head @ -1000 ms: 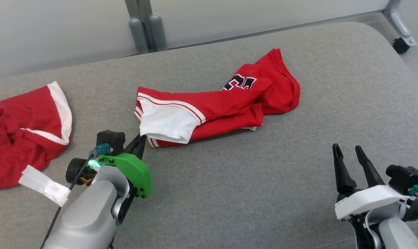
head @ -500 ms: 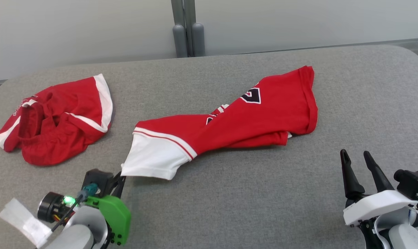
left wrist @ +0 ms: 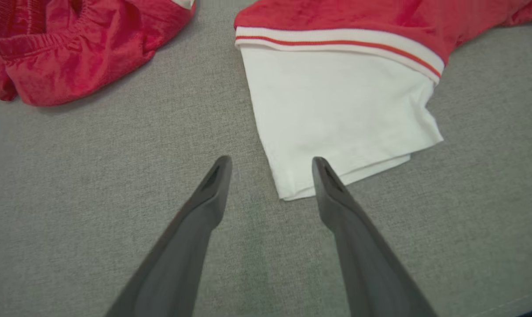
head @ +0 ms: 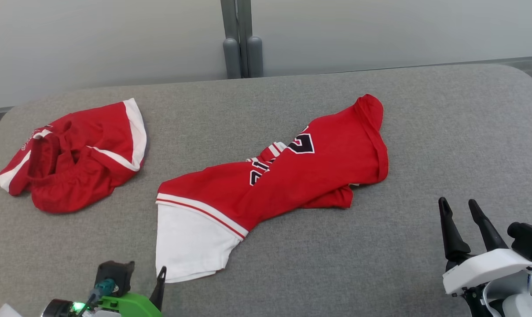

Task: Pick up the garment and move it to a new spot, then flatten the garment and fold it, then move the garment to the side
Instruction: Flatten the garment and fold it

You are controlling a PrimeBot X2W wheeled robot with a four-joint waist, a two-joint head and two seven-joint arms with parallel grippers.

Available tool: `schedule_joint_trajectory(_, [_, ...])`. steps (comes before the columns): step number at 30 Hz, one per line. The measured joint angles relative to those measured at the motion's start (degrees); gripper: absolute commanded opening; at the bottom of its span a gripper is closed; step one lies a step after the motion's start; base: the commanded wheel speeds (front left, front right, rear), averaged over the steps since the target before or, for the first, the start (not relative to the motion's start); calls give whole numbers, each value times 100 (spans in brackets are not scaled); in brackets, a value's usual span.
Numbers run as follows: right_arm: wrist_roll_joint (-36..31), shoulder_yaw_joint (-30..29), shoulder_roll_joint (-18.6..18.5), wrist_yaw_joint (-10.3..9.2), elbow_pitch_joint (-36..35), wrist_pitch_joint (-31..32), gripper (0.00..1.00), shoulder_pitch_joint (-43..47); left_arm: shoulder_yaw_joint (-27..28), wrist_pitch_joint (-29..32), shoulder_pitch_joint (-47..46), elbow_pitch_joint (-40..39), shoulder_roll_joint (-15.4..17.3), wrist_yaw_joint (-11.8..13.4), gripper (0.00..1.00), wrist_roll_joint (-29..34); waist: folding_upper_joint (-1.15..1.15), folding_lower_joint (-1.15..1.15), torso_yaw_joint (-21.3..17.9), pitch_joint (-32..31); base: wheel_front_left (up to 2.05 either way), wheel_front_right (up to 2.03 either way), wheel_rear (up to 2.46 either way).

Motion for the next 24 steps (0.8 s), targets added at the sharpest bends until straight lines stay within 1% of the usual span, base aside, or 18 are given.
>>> schedule_joint_trajectory(6, [-12,-82,12,0,-92,-2,100,57,403,-309,43,-581,122,407,100,-47,0,0,-27,-3,0,0,0])
schedule_joint_trajectory(9, [-44,-108,25,0,-113,-10,100,80,610,-631,41,-880,110,489,100,-52,0,0,-10,-4,0,0,0])
schedule_joint_trajectory(11, [-58,-69,48,0,-113,-8,100,79,653,-816,40,-969,27,486,100,-54,0,0,-4,-34,0,0,0])
schedule_joint_trajectory(16, [-60,-44,10,0,14,105,100,-130,660,-1112,15,-1069,-210,355,100,-94,0,0,105,-29,0,0,0])
schedule_joint_trajectory(20, [-55,-37,-76,-1,419,434,100,-693,649,-1235,-245,-1024,-489,207,100,-97,0,0,196,126,0,0,0])
schedule_joint_trajectory(24, [7,110,-299,-1,1066,990,100,-1430,579,-1290,-528,-870,-715,70,100,-75,0,0,313,377,0,0,0])
